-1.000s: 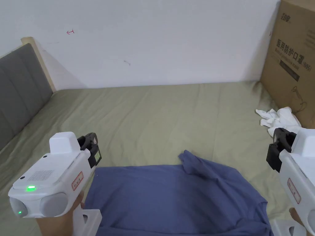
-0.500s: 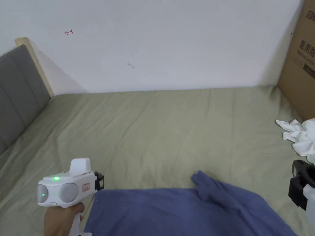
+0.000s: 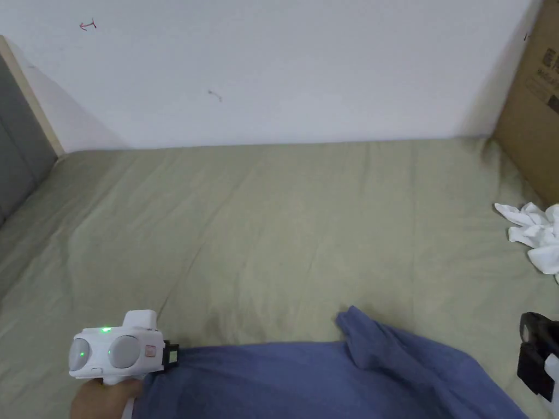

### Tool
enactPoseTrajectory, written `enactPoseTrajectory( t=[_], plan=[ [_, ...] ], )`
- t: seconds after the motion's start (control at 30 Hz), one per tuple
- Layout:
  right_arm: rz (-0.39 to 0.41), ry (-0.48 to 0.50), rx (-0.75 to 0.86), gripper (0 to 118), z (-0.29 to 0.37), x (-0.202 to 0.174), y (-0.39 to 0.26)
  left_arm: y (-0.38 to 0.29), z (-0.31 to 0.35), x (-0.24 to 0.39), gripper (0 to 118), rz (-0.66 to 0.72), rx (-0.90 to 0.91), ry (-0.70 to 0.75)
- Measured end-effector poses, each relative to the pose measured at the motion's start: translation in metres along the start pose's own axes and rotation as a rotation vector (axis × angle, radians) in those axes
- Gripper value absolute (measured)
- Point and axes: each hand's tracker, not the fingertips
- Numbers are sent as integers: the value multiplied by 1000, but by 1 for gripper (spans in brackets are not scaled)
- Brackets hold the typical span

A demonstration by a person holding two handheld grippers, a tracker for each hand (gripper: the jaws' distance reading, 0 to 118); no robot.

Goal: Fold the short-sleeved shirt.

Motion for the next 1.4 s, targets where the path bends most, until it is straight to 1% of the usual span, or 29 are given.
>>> enactPoseTrajectory(
  t=[0.07, 0.1, 0.13, 0.17, 0.2, 0.23, 0.27, 0.3, 0.33, 0.37, 0.4, 0.47, 0.5, 0.53, 0.57, 0.63, 0.7, 0.77, 0.8, 0.83, 0.87, 0.9, 0.93, 0.97, 1.1, 1.13, 1.3, 1.4],
  plan=[
    [-11, 8, -24, 0, -12, 3, -1, -3, 6, 7, 3, -12, 18, -33],
    [-17, 19, -51, 2, -22, 5, -2, -3, 8, 10, 3, -20, 17, -23],
    [-30, 26, -92, 10, -35, 8, -4, -4, 12, 12, 3, -40, 36, -22],
    [-24, 27, -116, 29, -45, 10, -5, -6, 18, 14, 2, -42, 53, -19],
    [-3, 40, -179, 64, -62, 13, -8, -8, 26, 15, 2, -38, 88, -12],
    [17, 36, -214, 87, -76, 14, -11, -9, 35, 16, 2, -31, 118, -28],
    [28, 36, -252, 99, -89, 15, -15, -10, 43, 16, 2, -25, 128, -49],
    [25, 49, -313, 102, -105, 17, -19, -11, 54, 17, 2, -24, 141, -64],
    [33, 63, -344, 102, -118, 18, -23, -12, 61, 18, 2, -32, 149, -69],
    [19, 61, -383, 102, -131, 19, -27, -13, 68, 19, 2, -46, 157, -71],
    [32, 66, -424, 102, -143, 18, -32, -14, 75, 20, 2, -58, 177, -64],
    [37, 58, -451, 102, -162, 17, -42, -13, 82, 19, 2, -57, 187, -74],
    [66, 76, -485, 101, -171, 15, -46, -13, 85, 18, 2, -56, 188, -79],
    [79, 87, -507, 100, -179, 14, -50, -14, 88, 18, 2, -55, 191, -78],
    [104, 88, -534, 97, -187, 12, -54, -14, 92, 20, 2, -58, 194, -76],
    [92, 96, -565, 86, -195, 6, -59, -15, 95, 19, 2, -62, 194, -73],
    [41, 95, -624, 70, -203, 7, -63, -15, 95, 17, 2, -56, 186, -70],
    [64, 144, -609, 52, -204, 6, -65, -18, 98, 14, 2, -50, 182, -65],
    [66, 147, -608, 44, -203, 6, -66, -20, 100, 12, 2, -46, 180, -64],
    [71, 141, -610, 34, -201, 4, -66, -20, 100, 11, 2, -37, 179, -62],
    [79, 138, -608, 14, -193, 0, -63, -22, 101, 9, 2, -26, 176, -64],
    [88, 145, -600, 4, -187, -1, -60, -24, 102, 8, 2, -17, 173, -66],
    [84, 156, -582, 4, -180, -2, -57, -26, 104, 6, 2, -9, 171, -65],
    [85, 143, -555, 4, -172, -3, -54, -28, 107, 7, 2, -4, 171, -64],
    [89, 147, -416, 4, -114, 3, -27, -40, 120, 4, 2, 10, 177, -54],
    [79, 170, -389, 4, -101, 13, -21, -45, 125, 3, 2, 20, 183, -53],
    [21, 209, -254, 4, -17, 40, -2, -69, 164, 4, 2, 50, 204, -50],
    [-32, 257, -206, 4, 30, 58, -4, -86, 180, -8, 2, 56, 223, -50]
  ],
)
